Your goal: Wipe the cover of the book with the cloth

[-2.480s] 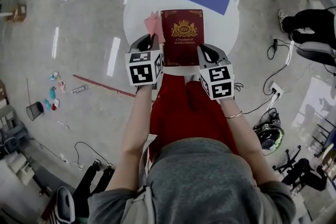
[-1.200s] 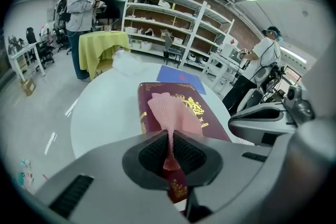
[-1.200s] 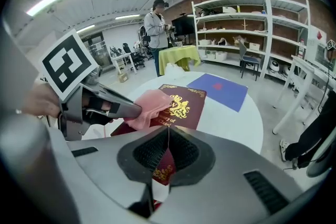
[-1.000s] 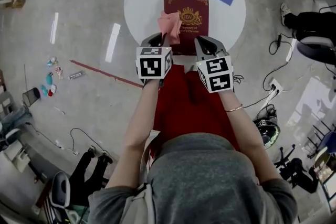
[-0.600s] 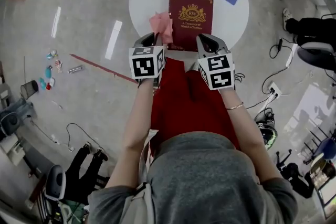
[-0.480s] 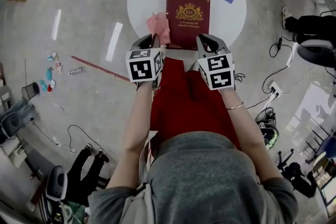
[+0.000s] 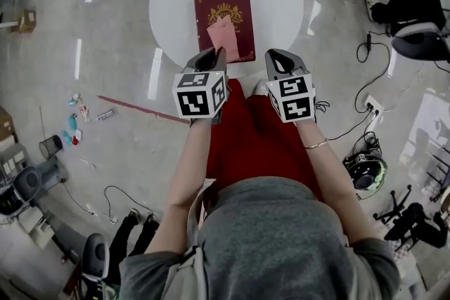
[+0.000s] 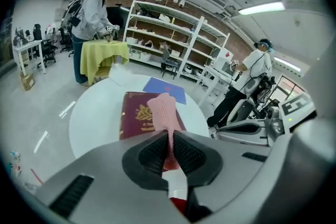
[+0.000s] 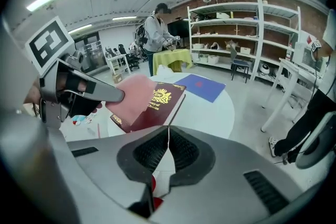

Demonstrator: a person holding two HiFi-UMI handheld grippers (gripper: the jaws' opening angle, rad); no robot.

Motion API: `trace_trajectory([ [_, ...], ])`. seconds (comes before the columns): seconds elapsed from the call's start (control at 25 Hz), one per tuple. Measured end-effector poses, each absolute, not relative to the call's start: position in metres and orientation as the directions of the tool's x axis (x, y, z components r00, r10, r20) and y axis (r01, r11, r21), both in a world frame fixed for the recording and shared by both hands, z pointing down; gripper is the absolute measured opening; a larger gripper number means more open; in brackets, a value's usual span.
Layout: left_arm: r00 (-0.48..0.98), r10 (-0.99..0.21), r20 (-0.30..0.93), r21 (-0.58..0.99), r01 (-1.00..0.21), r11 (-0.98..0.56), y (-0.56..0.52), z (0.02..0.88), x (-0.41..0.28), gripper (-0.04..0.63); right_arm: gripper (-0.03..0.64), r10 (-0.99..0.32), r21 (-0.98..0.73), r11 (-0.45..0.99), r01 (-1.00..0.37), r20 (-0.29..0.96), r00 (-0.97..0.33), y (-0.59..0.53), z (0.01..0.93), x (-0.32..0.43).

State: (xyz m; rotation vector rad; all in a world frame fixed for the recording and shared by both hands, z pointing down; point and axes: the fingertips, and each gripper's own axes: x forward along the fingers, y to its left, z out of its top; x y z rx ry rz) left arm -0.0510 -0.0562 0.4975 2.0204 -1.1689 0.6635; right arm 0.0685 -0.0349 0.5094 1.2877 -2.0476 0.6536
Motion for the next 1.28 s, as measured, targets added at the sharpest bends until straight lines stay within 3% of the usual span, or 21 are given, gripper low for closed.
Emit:
trace_trajectory([
  [0.24,0.563,-0.443,0.698,0.371,-0.813,-0.449,-0.042,0.502,0.016,0.033,0.029,-0.628,-0.079,0.325,-0.942,0.727,-0.278,-0.020,0.509,0.103],
  [0.44,0.564,-0.392,0.727,0.349,-0.795,-0.497,-0.029,0.519,0.033,0.034,0.029,-0.626,-0.084,0.298,-0.951,0.734,-0.262,-0.016,0.512,0.112],
  [1.28,0.458,-0.396,0.796,0.356,-0.883,-0.306,-0.017,0.558,-0.089,0.033,0.029,-0.526,-0.079,0.517,-0.852,0.756,-0.389,-0.046,0.524,-0.004],
])
